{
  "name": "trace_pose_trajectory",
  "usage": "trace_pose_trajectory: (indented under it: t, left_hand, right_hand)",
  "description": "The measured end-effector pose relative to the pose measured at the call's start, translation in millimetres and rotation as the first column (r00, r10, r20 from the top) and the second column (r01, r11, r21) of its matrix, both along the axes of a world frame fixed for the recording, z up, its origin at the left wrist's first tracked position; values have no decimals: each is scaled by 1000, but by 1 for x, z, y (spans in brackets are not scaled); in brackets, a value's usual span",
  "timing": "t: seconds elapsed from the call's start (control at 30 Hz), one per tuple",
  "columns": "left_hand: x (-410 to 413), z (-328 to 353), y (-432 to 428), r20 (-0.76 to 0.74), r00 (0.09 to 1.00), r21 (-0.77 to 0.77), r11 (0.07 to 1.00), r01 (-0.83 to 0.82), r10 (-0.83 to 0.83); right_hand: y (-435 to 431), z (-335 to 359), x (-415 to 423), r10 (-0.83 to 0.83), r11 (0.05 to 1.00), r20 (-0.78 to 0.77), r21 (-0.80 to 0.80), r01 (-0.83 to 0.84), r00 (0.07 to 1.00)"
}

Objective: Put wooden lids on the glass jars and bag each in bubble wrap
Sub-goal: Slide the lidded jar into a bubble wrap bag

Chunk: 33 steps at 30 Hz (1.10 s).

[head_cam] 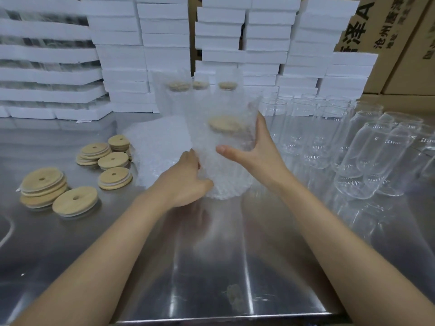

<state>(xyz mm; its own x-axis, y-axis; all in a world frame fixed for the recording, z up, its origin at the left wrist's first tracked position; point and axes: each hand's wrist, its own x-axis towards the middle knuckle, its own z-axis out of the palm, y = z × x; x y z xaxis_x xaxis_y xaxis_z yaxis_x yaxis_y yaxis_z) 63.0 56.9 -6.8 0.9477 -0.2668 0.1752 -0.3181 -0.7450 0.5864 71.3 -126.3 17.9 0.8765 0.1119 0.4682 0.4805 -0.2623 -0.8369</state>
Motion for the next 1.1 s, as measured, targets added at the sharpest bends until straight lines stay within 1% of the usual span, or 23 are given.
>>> trace_pose_trajectory:
  t: [0.07, 0.1, 0.13, 0.17, 0.2, 0.27, 0.3, 0.37, 0.4, 0.47, 0.53, 0.57, 0.6, 0.73, 0.8, 0.83, 0.87, 0.9, 0.93, 1.0, 1.07, 1.1]
  left_hand:
    - [-1, 1, -4, 132, 991, -118, 993, 24, -9]
    - [-1, 2, -6, 182, 983, -220, 974, 60, -19]
    - [-3, 4, -8, 206, 978, -330, 937, 112, -44]
    - [-4, 5, -10, 221, 972, -409, 896, 171, -84]
    - [-7, 8, -12, 226, 966, -444, 869, 218, -127]
    - [-6, 6, -16, 226, 961, -445, 861, 248, -159]
    - [-4, 4, -18, 226, 963, -435, 869, 235, -147]
    - [-1, -1, -18, 229, 971, -447, 878, 172, -73]
    - [-1, -2, -18, 239, 970, -467, 871, 151, -40]
    - [-1, -3, -19, 275, 961, -484, 864, 137, 1]
    - [-2, -4, -21, 319, 948, -477, 866, 151, 10]
    - [-2, -5, -23, 347, 938, -463, 871, 165, 7]
    - [-3, -6, -23, 373, 928, -448, 876, 178, 2]
    - [0, -5, -24, 466, 884, -469, 853, 230, 18]
    - [7, -11, -22, 509, 857, -535, 809, 243, 79]
    - [11, -13, -20, 514, 849, -555, 802, 219, 124]
    - [15, -16, -17, 517, 838, -550, 817, 171, 173]
    - [19, -17, -14, 517, 828, -512, 853, 96, 218]
    - [24, -19, -11, 510, 823, -439, 898, 0, 249]
    - [31, -23, -8, 495, 826, -222, 959, -178, 268]
    - [35, -26, -11, 490, 849, 26, 970, -242, 198]
    - [36, -27, -14, 474, 866, 134, 959, -248, 157]
  right_hand:
    - [0, 5, -2, -19, 1000, 11, 3, 18, 1000]
    - [-1, 7, -2, -25, 1000, 9, -15, 25, 1000]
    - [-3, 8, -3, -23, 999, 3, -31, 23, 1000]
    - [-5, 8, -2, -15, 999, -1, -39, 15, 1000]
    - [-7, 8, -3, -1, 999, -8, -41, 1, 1000]
    - [-10, 13, -5, 53, 998, -18, -23, -54, 998]
    - [-12, 16, -7, 108, 994, -27, 0, -108, 994]
    - [-16, 22, -10, 202, 979, -61, 3, -202, 978]
    - [-17, 24, -12, 213, 975, -69, -42, -216, 975]
    - [-13, 30, -18, 156, 968, -56, -190, -164, 986]
    - [-10, 36, -21, 26, 943, 37, -331, -12, 999]
    - [-10, 39, -21, -24, 925, 89, -377, 56, 996]
    - [-11, 43, -21, -46, 915, 109, -395, 85, 993]
    - [-13, 59, -14, -27, 916, 66, -397, 51, 997]
    - [-13, 72, -8, -38, 925, 61, -375, 58, 997]
    - [-14, 82, -4, -52, 933, 71, -353, 73, 996]
    - [-16, 93, 2, -74, 940, 93, -327, 101, 993]
    - [-19, 107, 9, -106, 944, 127, -299, 140, 986]
    - [-23, 123, 18, -144, 944, 172, -272, 188, 974]
    - [-31, 160, 39, -214, 934, 292, -217, 282, 932]
    - [-40, 197, 68, -288, 901, 394, -197, 386, 873]
    - [-44, 214, 84, -324, 872, 414, -218, 439, 851]
